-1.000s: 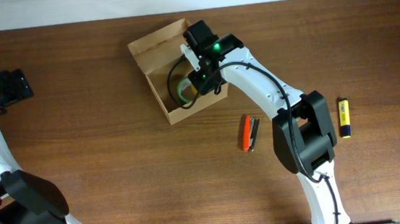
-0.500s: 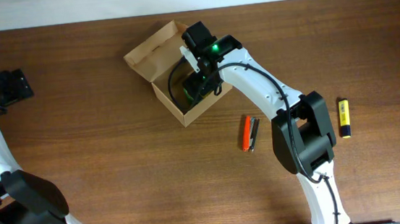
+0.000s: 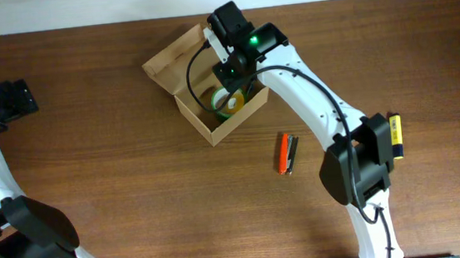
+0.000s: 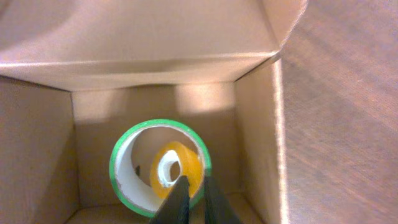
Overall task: Pack container
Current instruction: 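Release the yellow tape and lift the right gripper out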
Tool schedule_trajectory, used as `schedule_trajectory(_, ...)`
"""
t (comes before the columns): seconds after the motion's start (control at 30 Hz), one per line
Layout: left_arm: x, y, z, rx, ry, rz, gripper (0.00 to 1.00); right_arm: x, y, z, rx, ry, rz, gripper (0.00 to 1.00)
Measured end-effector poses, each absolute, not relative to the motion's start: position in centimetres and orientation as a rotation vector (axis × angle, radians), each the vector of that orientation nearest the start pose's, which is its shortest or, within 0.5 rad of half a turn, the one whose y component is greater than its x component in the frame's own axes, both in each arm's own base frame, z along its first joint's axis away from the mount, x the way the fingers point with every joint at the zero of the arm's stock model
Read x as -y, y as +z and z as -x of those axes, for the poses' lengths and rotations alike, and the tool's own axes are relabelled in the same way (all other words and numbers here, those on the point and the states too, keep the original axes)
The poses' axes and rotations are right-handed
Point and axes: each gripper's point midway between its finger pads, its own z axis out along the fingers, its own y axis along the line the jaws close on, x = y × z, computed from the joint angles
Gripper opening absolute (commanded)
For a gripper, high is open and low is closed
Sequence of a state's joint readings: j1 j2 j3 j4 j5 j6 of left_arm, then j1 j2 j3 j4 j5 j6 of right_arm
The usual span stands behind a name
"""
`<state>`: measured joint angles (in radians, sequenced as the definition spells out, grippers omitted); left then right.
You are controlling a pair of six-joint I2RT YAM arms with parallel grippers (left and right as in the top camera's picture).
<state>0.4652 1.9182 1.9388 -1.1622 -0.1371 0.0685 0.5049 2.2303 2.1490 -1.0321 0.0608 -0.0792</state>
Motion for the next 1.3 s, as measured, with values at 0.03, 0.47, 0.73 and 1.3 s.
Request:
schedule_trajectory(0.03, -22.5, 20.5, -39.6, -2.682, 0.339, 0.581, 1.0, -25.0, 14.8, -47.8, -2.562, 0.042, 0.744, 0.04)
schedule_trajectory(0.47, -22.5, 20.5, -39.6, -2.682, 0.34, 0.581, 1.0, -15.5, 15.7, -51.2, -2.613, -0.066, 0.505, 0.04)
schedule_trajectory(0.73, -22.5, 20.5, -39.6, -2.682, 0.339, 0.581, 1.0, -12.6, 12.5, -50.9, -2.697, -0.05, 0.417, 0.04)
schedule_trajectory(1.3, -22.5, 20.5, -39.6, -2.682, 0.34, 0.581, 1.0, -16.2, 10.0, -48.2, -2.767, 0.052, 0.5, 0.04)
